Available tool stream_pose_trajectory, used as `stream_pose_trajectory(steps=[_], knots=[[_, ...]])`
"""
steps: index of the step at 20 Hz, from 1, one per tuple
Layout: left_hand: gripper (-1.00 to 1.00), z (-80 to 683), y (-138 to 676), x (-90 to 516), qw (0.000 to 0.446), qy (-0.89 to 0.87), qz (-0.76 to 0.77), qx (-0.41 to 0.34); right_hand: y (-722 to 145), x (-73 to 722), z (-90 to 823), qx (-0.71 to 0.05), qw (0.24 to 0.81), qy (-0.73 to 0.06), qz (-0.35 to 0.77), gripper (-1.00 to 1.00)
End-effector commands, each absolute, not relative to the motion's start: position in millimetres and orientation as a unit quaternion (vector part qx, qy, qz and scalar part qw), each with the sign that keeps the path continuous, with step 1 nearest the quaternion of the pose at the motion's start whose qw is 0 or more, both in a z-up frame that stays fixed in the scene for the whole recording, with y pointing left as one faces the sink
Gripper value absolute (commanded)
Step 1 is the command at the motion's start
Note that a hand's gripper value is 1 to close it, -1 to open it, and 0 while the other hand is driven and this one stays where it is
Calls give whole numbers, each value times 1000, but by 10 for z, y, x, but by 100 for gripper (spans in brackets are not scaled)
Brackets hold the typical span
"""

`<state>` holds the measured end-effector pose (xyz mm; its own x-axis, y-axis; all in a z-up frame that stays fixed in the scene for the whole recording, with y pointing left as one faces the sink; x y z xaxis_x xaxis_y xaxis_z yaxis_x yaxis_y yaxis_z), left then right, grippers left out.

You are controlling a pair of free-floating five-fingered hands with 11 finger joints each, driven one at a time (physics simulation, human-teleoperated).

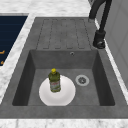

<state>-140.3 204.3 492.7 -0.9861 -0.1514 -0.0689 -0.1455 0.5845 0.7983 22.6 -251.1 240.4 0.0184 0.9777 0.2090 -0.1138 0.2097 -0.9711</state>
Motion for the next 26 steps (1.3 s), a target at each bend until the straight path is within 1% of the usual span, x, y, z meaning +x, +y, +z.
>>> stream_pose_trajectory(steps=[1,15,26], knots=[[-100,4897,2001,-1447,-14,-860,-502,89,-2511,226,2404,-416,579,-519,471,0],[-100,4771,1869,-1620,-17,-852,-515,91,-2511,226,2404,-416,579,-519,471,0],[-100,4679,1842,-1629,-21,-846,-526,88,-2511,226,2404,-416,579,-519,471,0]])
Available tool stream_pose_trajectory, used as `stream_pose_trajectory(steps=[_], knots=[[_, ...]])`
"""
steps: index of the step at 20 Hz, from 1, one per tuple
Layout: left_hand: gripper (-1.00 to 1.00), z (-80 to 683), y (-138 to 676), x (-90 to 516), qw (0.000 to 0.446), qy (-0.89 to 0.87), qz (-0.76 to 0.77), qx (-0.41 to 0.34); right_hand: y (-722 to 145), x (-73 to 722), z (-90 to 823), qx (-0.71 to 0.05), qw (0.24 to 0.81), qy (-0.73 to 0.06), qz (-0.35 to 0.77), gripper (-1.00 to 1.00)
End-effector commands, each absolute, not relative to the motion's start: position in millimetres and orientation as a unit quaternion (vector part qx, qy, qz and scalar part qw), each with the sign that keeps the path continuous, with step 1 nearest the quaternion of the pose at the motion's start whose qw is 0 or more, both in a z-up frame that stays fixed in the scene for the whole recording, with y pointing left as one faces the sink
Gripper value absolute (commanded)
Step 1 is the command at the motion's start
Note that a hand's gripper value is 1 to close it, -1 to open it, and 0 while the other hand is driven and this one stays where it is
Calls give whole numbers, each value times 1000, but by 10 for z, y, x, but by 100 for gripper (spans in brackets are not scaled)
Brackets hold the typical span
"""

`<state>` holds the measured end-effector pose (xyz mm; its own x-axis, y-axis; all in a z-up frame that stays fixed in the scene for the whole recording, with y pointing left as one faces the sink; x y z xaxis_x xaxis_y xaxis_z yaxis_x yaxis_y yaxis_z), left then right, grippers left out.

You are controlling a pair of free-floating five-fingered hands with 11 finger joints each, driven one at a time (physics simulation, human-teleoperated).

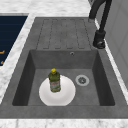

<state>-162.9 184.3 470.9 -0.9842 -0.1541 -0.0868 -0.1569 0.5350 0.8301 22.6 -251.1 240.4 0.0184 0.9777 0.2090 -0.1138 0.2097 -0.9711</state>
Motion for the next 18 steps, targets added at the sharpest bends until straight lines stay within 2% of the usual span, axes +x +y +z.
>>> stream_pose_trajectory(steps=[1,18], knots=[[-100,4668,1843,-1629,21,845,527,-88,-2511,226,2404,-416,579,-519,471,0],[-100,4494,1859,-1624,27,835,541,-93,-2511,226,2404,-416,579,-519,471,0]])
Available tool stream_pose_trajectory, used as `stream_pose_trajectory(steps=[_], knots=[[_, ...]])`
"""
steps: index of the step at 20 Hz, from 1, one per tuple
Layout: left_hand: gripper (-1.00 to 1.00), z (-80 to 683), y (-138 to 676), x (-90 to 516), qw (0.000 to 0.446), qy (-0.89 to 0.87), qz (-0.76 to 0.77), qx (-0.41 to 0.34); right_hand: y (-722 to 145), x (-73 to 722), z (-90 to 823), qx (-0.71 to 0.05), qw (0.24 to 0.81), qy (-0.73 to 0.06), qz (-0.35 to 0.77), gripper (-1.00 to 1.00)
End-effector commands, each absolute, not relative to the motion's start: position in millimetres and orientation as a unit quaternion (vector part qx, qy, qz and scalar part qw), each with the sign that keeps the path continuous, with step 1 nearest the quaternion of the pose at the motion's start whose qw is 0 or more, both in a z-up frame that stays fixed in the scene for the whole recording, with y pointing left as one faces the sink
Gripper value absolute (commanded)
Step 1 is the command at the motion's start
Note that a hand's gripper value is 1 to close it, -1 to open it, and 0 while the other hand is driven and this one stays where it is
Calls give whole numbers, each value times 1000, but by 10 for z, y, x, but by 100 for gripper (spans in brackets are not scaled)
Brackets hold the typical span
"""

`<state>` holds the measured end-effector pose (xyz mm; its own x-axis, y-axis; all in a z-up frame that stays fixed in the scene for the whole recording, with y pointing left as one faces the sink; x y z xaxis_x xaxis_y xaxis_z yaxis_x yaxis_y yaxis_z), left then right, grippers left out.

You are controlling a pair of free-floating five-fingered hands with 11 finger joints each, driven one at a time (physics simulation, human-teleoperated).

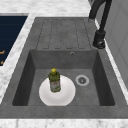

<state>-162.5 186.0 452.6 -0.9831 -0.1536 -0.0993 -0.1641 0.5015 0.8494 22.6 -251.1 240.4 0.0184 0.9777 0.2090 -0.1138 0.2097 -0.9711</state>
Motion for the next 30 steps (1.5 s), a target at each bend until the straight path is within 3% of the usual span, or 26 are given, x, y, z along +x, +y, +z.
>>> stream_pose_trajectory(steps=[1,30], knots=[[-100,4483,1860,-1623,28,835,542,-93,-2511,226,2404,-416,579,-519,471,0],[-100,4169,1889,-1620,21,816,569,-95,-2511,226,2404,-416,579,-519,471,0]])
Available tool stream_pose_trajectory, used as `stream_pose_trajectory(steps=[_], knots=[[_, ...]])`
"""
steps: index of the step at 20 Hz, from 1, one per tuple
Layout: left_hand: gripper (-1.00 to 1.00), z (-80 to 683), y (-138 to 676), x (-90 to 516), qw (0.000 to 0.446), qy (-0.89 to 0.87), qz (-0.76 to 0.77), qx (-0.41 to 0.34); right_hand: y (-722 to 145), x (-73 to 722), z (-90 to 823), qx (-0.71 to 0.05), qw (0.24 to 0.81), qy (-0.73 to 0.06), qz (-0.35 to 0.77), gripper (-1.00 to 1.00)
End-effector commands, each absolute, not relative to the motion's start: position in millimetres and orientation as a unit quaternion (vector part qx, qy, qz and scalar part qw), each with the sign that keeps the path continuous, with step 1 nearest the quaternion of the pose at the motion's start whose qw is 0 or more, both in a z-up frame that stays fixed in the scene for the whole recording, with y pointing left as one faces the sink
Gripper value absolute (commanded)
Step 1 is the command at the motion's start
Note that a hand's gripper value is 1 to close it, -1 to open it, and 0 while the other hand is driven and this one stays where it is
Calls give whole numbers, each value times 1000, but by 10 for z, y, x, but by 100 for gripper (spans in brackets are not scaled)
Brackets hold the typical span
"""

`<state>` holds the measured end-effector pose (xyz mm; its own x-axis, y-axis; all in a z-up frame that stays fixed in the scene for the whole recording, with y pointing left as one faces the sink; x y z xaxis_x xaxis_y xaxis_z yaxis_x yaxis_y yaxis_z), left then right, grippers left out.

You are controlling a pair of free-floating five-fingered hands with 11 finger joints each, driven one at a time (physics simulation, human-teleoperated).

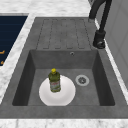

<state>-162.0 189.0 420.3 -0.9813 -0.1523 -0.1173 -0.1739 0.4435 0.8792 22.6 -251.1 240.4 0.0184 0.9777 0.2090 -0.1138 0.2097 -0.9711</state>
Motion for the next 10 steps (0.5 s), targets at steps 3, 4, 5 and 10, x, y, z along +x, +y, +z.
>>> stream_pose_trajectory(steps=[3,4,5,10], knots=[[-100,4141,1893,-1620,21,814,572,-95,-2511,226,2404,-416,579,-519,471,0],[-100,4131,1894,-1620,18,814,573,-96,-2511,226,2404,-416,579,-519,471,0],[-100,4121,1895,-1619,17,813,574,-96,-2511,226,2404,-416,579,-519,471,0],[-100,4072,1900,-1613,17,809,579,-96,-2511,226,2404,-416,579,-519,471,0]])
